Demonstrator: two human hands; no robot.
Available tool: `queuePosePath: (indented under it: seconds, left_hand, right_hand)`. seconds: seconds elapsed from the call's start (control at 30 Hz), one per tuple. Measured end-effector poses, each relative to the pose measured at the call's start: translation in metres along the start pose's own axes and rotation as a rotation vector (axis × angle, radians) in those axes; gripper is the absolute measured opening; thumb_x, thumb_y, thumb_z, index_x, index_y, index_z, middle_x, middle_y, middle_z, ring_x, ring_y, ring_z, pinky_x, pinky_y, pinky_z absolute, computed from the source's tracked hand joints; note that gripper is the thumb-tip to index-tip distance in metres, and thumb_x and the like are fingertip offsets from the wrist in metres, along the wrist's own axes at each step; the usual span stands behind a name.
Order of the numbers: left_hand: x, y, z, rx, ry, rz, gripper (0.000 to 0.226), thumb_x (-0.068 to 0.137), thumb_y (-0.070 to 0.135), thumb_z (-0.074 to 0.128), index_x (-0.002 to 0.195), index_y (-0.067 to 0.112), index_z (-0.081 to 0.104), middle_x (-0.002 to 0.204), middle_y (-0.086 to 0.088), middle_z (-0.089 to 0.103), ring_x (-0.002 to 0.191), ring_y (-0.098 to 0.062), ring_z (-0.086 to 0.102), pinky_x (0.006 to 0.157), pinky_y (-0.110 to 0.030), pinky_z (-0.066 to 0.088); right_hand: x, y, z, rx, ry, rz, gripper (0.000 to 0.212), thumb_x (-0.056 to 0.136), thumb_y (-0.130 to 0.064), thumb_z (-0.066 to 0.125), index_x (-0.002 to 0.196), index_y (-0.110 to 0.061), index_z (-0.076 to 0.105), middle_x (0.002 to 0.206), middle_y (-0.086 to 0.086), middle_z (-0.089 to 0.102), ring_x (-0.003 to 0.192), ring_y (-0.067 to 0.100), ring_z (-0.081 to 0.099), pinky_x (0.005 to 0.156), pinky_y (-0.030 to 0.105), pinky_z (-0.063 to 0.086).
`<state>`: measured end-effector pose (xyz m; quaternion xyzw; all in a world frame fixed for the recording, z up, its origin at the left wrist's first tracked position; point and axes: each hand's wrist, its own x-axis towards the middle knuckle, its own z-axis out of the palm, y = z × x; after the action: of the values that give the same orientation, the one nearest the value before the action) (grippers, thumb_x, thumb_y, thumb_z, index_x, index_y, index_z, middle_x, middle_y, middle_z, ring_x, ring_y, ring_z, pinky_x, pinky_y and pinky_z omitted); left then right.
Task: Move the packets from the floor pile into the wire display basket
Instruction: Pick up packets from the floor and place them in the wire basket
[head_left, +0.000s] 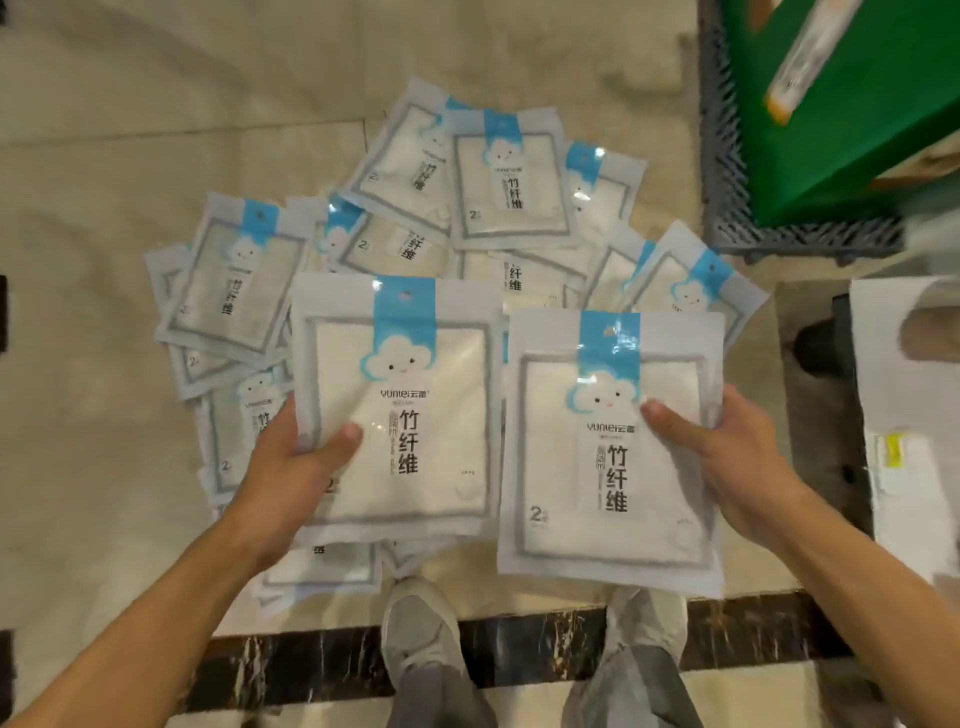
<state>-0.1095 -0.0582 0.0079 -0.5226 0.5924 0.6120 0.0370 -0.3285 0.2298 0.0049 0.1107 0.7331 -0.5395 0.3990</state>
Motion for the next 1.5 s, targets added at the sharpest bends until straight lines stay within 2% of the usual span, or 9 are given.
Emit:
queuePosePath:
  seconds: [0.13, 0.53, 0.67, 0.77, 0.97, 1.07, 1.23, 1.33, 1.5]
  left_hand:
    - [-0.071, 0.078, -0.053, -0.103, 0.029, -0.042, 0.033, 0.095, 0.003, 0.064, 0.127, 0.012, 0.064, 0.105, -0.001, 0.079, 0.095, -0.019, 0.076, 0.068, -0.024, 0.061]
    - [-0.357, 0.305, -0.244, -0.358, 0.131, 0.043, 0.030, 0.096, 0.005, 0.062, 0.121, 0.021, 0.065, 0.113, -0.008, 0.077, 0.105, -0.030, 0.074, 0.096, -0.053, 0.054]
    - [-0.454, 0.341, -0.290, -0.437, 0.159, 0.099, 0.028, 0.096, 0.004, 0.060, 0.119, 0.021, 0.064, 0.113, -0.011, 0.077, 0.104, -0.035, 0.073, 0.098, -0.059, 0.052]
    - [-0.513, 0.356, -0.317, -0.468, 0.210, 0.124, 0.028, 0.097, 0.005, 0.060, 0.119, 0.023, 0.062, 0.110, -0.009, 0.078, 0.101, -0.033, 0.075, 0.096, -0.058, 0.054]
    - [-0.599, 0.354, -0.353, -0.551, 0.354, 0.178, 0.029, 0.098, 0.008, 0.061, 0.125, 0.017, 0.061, 0.108, -0.010, 0.078, 0.098, -0.030, 0.076, 0.087, -0.053, 0.060]
    - [-0.638, 0.334, -0.355, -0.613, 0.427, 0.206, 0.031, 0.095, 0.009, 0.064, 0.124, 0.017, 0.061, 0.110, -0.011, 0.077, 0.100, -0.032, 0.075, 0.092, -0.058, 0.056]
    - [-0.709, 0.292, -0.331, -0.740, 0.589, 0.228, 0.084, 0.057, 0.038, 0.098, 0.128, 0.016, 0.060, 0.115, -0.015, 0.075, 0.102, -0.035, 0.074, 0.082, -0.052, 0.061]
    - [-0.753, 0.263, -0.303, -0.830, 0.723, 0.215, 0.053, 0.080, 0.019, 0.080, 0.128, 0.012, 0.058, 0.112, -0.015, 0.076, 0.098, -0.034, 0.075, 0.071, -0.041, 0.064]
    - [-0.823, 0.216, -0.258, -0.897, 0.933, 0.123, 0.060, 0.073, 0.025, 0.088, 0.124, 0.014, 0.059, 0.110, -0.015, 0.077, 0.095, -0.034, 0.076, 0.073, -0.047, 0.063]
  right_hand:
    - [-0.070, -0.115, 0.012, -0.037, -0.099, 0.080, 0.035, 0.091, -0.008, 0.072, 0.125, -0.013, 0.065, 0.109, 0.012, 0.078, 0.097, 0.034, 0.077, 0.085, 0.052, 0.060]
    - [-0.362, -0.444, 0.092, -0.189, -0.220, -0.152, 0.026, 0.091, -0.007, 0.073, 0.115, -0.017, 0.070, 0.104, 0.007, 0.080, 0.092, 0.029, 0.078, 0.084, 0.047, 0.060]
    - [-0.455, -0.507, 0.111, -0.245, -0.282, -0.231, 0.023, 0.092, -0.007, 0.073, 0.114, -0.012, 0.071, 0.100, 0.011, 0.080, 0.086, 0.029, 0.078, 0.068, 0.040, 0.063]
    - [-0.509, -0.535, 0.124, -0.269, -0.352, -0.273, 0.019, 0.094, -0.005, 0.070, 0.113, -0.006, 0.071, 0.099, 0.017, 0.079, 0.086, 0.035, 0.077, 0.072, 0.047, 0.065]
    - [-0.569, -0.559, 0.156, -0.317, -0.478, -0.339, 0.023, 0.089, -0.007, 0.076, 0.112, -0.009, 0.071, 0.098, 0.013, 0.080, 0.080, 0.029, 0.078, 0.069, 0.040, 0.064]
    - [-0.585, -0.559, 0.168, -0.311, -0.590, -0.355, 0.024, 0.089, -0.004, 0.074, 0.113, -0.005, 0.071, 0.099, 0.016, 0.079, 0.078, 0.028, 0.078, 0.058, 0.035, 0.062]
    - [-0.607, -0.549, 0.188, -0.385, -0.762, -0.375, 0.026, 0.088, -0.005, 0.076, 0.113, -0.007, 0.072, 0.098, 0.012, 0.080, 0.081, 0.029, 0.078, 0.058, 0.033, 0.060]
    - [-0.623, -0.536, 0.198, -0.439, -0.860, -0.371, 0.025, 0.087, -0.007, 0.078, 0.111, -0.010, 0.072, 0.095, 0.010, 0.080, 0.080, 0.028, 0.079, 0.059, 0.036, 0.061]
    - [-0.659, -0.500, 0.218, -0.563, -1.058, -0.337, 0.030, 0.088, -0.009, 0.077, 0.117, -0.006, 0.069, 0.099, 0.014, 0.079, 0.088, 0.034, 0.078, 0.071, 0.047, 0.064]
